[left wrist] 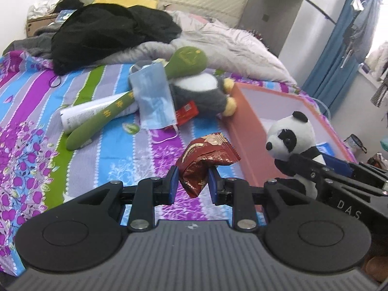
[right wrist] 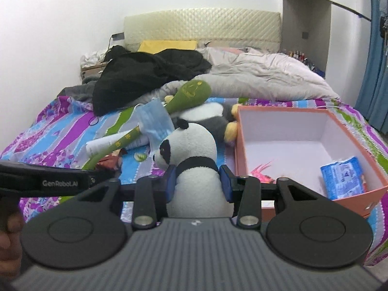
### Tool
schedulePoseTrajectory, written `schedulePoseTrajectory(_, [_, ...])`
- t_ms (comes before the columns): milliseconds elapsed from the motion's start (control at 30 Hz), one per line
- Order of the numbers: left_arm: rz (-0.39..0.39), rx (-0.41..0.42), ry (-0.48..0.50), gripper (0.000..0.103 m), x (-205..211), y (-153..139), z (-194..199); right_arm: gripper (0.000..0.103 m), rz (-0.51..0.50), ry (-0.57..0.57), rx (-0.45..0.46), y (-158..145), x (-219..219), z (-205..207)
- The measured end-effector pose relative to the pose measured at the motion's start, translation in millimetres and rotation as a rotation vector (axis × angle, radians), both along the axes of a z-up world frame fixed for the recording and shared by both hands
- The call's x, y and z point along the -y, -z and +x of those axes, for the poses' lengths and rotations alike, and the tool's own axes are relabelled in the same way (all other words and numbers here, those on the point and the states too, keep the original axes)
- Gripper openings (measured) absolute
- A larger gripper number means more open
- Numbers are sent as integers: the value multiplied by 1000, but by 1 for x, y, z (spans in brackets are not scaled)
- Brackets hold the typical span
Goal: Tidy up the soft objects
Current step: 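Lift and carry the wrapper and panda plush over the orange box with both tools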
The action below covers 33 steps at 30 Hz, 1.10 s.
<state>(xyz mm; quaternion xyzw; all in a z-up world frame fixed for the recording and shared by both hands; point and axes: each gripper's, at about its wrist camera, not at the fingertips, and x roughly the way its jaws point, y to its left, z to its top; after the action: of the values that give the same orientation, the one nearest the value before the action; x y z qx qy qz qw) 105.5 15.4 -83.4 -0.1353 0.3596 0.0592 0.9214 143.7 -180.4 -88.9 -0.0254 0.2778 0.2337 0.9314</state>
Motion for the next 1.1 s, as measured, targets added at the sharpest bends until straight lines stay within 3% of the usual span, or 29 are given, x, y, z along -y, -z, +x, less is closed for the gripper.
schedulePoseTrajectory(400, [-54,28,128,30,54,-17,15,42,3,95,27,-16,49,-14])
schedulePoseTrajectory(700, [-34,27,240,30,92,-24,60,42,16,174,-8,-12,82,18])
schedulePoseTrajectory(1100, [-162,-132,297,30,90,-10,164,42,-22,196,-124,6,100,98])
